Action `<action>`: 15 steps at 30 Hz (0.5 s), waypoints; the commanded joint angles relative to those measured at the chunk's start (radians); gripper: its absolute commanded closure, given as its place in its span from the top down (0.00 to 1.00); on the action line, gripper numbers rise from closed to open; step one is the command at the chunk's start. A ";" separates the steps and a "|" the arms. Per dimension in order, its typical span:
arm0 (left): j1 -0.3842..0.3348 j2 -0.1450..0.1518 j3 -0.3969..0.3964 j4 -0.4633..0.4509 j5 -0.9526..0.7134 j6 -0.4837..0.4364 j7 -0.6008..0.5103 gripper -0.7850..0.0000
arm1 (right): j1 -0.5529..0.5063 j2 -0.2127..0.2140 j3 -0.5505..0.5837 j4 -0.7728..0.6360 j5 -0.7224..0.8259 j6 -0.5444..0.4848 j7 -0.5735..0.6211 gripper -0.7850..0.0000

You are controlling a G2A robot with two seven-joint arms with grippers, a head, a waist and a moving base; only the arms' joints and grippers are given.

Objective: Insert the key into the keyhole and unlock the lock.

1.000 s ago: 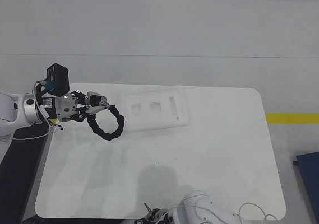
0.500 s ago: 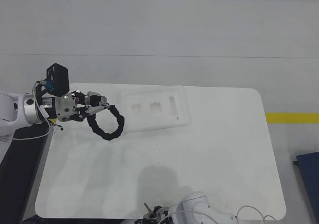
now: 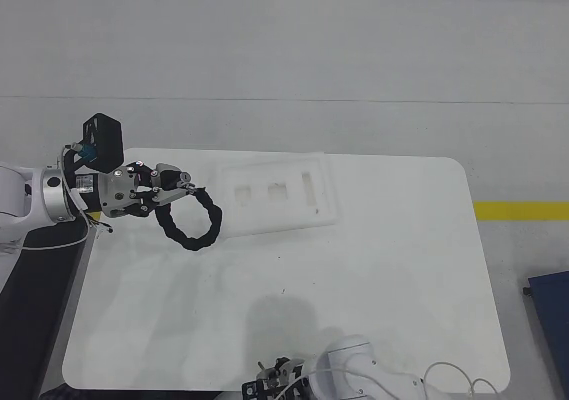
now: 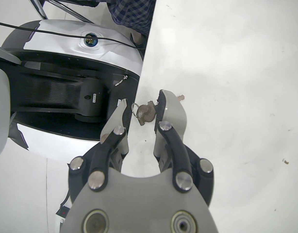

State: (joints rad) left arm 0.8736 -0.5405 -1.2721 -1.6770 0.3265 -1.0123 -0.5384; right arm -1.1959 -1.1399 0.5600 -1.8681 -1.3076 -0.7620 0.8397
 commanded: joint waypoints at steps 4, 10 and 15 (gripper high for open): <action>0.000 0.000 0.000 0.000 0.000 0.000 0.000 0.00 | 0.005 -0.001 -0.005 0.004 0.001 -0.002 -0.006 0.15; 0.000 0.000 0.000 0.000 0.000 0.000 0.000 0.00 | 0.006 0.001 -0.009 0.002 0.001 -0.007 -0.006 0.14; 0.000 0.000 0.000 0.000 0.000 0.000 0.000 0.00 | 0.008 0.002 -0.011 0.002 0.003 -0.011 -0.004 0.14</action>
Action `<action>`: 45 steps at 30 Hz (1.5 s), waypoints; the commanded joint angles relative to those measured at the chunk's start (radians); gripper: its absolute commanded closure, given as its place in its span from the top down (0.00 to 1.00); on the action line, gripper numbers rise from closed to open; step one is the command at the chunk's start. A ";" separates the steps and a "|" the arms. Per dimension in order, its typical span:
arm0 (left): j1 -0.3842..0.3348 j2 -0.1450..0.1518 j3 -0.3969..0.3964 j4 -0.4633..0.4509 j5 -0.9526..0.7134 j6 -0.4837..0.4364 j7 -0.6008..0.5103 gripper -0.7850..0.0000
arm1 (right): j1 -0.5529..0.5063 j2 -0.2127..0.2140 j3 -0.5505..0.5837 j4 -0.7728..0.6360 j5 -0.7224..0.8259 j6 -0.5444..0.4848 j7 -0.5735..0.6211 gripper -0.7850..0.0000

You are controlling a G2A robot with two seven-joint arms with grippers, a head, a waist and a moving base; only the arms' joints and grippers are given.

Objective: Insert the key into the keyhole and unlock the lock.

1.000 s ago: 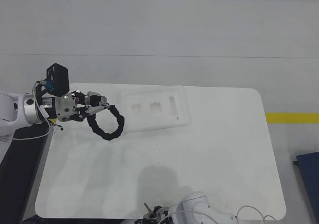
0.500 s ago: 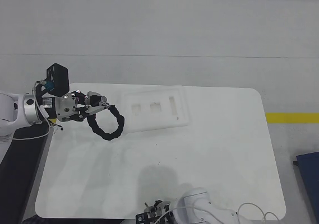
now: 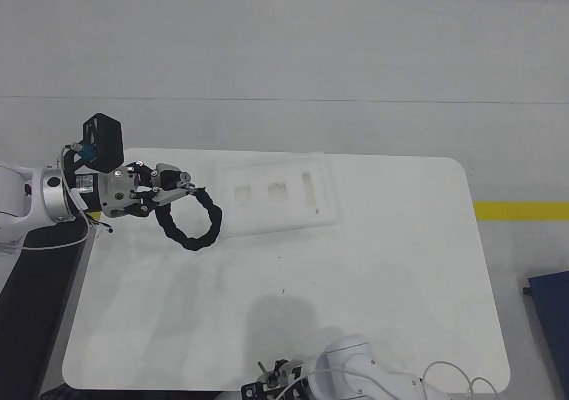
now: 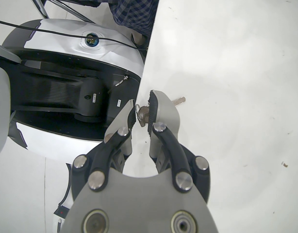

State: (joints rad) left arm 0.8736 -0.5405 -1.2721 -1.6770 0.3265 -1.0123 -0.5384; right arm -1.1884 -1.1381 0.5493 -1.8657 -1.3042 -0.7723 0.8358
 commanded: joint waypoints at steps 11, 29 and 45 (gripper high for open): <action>0.000 0.000 0.000 0.000 0.000 0.000 0.000 0.00 | 0.005 0.001 -0.013 0.006 -0.025 0.002 -0.009 0.00; 0.000 0.000 0.000 0.000 0.000 0.000 0.000 0.00 | 0.010 0.015 0.085 -0.034 0.101 0.036 -0.118 0.00; 0.000 0.000 0.000 0.000 0.000 0.000 0.000 0.00 | 0.008 0.070 0.421 -0.152 0.445 0.119 -0.093 0.00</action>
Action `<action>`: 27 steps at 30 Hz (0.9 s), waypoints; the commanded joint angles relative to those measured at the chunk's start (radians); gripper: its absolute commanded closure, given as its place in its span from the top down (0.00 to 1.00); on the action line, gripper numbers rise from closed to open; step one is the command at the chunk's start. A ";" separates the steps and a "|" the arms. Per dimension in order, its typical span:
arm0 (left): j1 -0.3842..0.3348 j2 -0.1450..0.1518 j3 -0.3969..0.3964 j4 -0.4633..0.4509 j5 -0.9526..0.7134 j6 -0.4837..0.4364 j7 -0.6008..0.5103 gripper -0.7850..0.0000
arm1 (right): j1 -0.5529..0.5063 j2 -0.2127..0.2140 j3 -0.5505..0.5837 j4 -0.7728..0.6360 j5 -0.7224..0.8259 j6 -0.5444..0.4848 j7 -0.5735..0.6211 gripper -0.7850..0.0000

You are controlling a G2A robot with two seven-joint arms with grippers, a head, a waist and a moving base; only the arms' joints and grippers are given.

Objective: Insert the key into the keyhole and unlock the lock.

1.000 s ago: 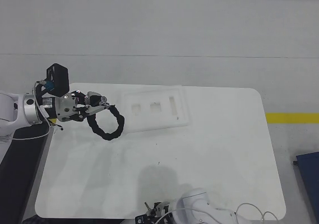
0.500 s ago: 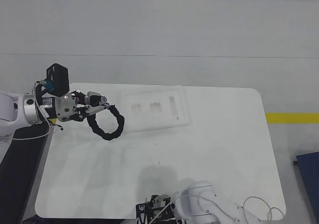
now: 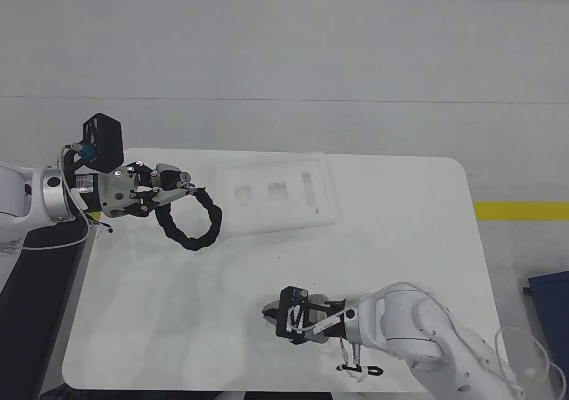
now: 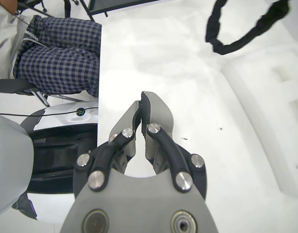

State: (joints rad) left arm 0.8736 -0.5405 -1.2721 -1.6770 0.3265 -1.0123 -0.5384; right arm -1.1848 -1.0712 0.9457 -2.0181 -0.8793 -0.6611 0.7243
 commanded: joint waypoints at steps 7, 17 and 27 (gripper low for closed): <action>0.000 0.000 0.000 0.000 0.000 0.000 0.000 0.00 | 0.072 0.017 0.130 0.037 0.154 0.027 0.101 0.00; 0.000 0.000 0.000 0.000 0.000 0.000 0.000 0.00 | 0.177 0.020 0.186 0.170 0.204 0.068 0.102 0.00; 0.000 0.000 0.000 0.000 0.000 0.000 0.000 0.00 | 0.321 -0.006 0.110 0.398 0.186 0.080 0.011 0.00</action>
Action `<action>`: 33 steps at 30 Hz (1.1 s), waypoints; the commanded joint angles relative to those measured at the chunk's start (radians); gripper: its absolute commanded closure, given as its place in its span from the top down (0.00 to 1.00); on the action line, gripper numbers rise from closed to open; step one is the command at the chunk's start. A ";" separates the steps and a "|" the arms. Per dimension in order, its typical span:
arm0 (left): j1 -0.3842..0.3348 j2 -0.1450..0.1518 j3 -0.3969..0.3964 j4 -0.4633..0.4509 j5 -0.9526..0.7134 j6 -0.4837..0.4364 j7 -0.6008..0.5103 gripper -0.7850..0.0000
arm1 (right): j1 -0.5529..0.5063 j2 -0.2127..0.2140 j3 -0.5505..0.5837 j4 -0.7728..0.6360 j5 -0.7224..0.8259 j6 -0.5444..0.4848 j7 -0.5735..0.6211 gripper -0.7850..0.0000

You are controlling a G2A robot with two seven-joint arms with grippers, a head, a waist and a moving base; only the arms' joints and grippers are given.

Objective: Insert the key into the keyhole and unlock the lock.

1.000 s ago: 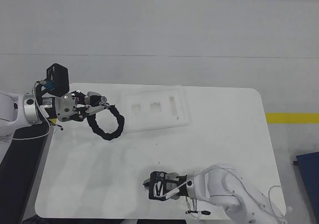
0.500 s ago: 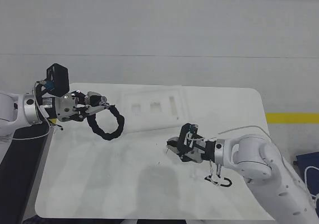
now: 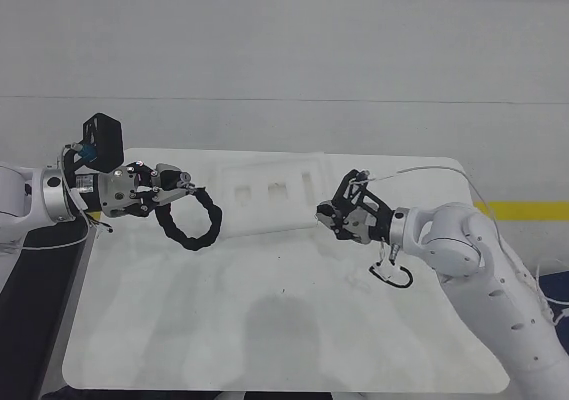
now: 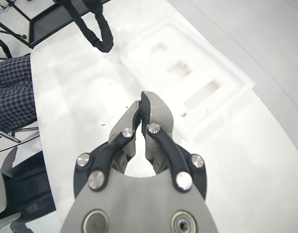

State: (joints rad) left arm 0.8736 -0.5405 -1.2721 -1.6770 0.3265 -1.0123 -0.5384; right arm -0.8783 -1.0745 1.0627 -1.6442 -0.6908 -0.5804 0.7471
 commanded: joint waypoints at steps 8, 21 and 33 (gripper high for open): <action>0.000 0.000 0.000 0.000 0.000 0.000 0.000 0.00 | 0.075 -0.017 -0.047 0.130 -0.021 -0.009 -0.060 0.00; 0.000 0.000 0.000 0.000 0.000 0.000 0.000 0.00 | 0.161 -0.038 -0.101 0.293 -0.012 -0.044 -0.062 0.00; 0.000 0.000 0.000 0.000 0.000 0.000 0.000 0.00 | 0.218 -0.061 -0.152 0.407 -0.012 -0.071 -0.102 0.00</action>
State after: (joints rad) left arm 0.8736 -0.5405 -1.2721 -1.6770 0.3265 -1.0123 -0.5384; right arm -0.6634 -1.1334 0.9161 -1.2447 -0.7036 -0.6503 0.6474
